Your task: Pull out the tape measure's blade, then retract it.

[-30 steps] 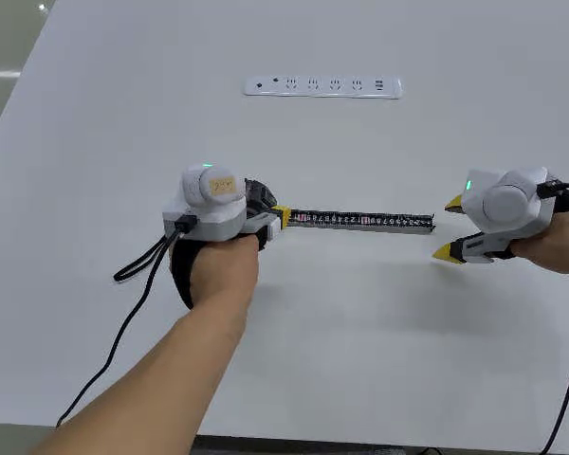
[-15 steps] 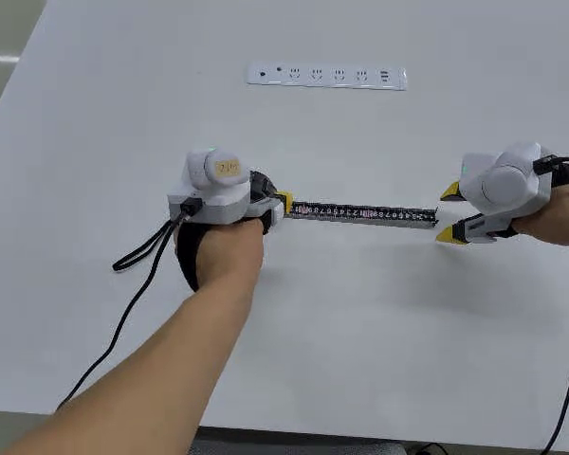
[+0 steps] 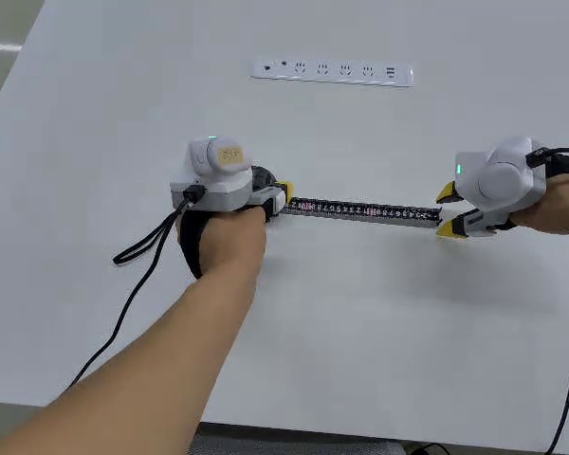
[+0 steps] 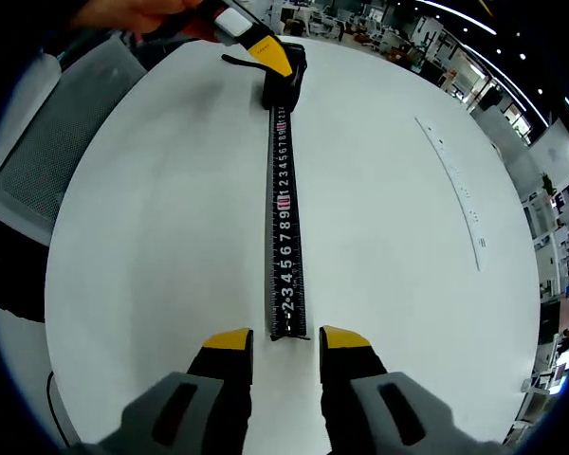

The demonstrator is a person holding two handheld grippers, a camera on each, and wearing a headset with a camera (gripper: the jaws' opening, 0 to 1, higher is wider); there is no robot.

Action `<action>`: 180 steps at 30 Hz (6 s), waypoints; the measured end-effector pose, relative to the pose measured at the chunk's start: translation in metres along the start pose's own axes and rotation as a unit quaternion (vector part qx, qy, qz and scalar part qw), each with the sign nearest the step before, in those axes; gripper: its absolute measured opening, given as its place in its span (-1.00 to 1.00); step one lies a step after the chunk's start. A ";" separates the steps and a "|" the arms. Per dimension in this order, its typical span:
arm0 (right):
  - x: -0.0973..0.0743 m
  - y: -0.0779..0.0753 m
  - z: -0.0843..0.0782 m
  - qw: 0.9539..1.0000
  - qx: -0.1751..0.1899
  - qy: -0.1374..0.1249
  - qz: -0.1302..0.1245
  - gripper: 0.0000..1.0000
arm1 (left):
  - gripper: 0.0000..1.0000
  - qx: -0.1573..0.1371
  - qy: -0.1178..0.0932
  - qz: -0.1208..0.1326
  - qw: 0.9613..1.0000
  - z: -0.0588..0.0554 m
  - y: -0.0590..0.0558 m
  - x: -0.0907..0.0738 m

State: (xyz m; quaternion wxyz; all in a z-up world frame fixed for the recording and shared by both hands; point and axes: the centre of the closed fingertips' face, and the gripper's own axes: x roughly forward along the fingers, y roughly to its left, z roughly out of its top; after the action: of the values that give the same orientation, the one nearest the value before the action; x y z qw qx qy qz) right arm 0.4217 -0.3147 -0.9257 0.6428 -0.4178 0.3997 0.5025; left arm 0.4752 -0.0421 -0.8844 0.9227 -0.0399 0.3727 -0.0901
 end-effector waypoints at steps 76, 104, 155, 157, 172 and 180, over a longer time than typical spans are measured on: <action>0.009 0.004 -0.003 0.998 -0.017 0.024 0.055 -0.72 | 0.18 -0.002 -0.012 0.001 1.000 -0.011 0.003 0.009; 0.013 0.004 0.011 0.998 -0.004 0.016 0.064 -0.73 | 0.16 0.001 -0.023 0.001 1.000 -0.009 0.003 0.009; 0.031 0.008 0.062 0.997 -0.003 -0.002 0.071 -0.73 | 0.16 0.004 -0.025 -0.001 1.000 -0.010 0.003 0.010; 0.031 0.008 0.064 0.998 -0.004 -0.002 0.070 -0.73 | 0.16 0.004 -0.025 -0.001 1.000 -0.010 0.003 0.010; 0.035 0.008 0.074 0.998 -0.011 -0.005 0.061 -0.73 | 0.16 0.005 -0.025 0.000 1.000 -0.010 0.004 0.012; 0.041 0.010 0.092 0.998 -0.016 -0.017 0.064 -0.73 | 0.16 0.005 -0.025 0.000 1.000 -0.010 0.004 0.012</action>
State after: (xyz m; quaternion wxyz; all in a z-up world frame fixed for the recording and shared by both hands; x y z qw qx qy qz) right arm 0.4275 -0.2143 -0.9350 0.6094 -0.3929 0.4064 0.5560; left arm 0.4772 -0.0406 -0.9001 0.9318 -0.0372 0.3494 -0.0915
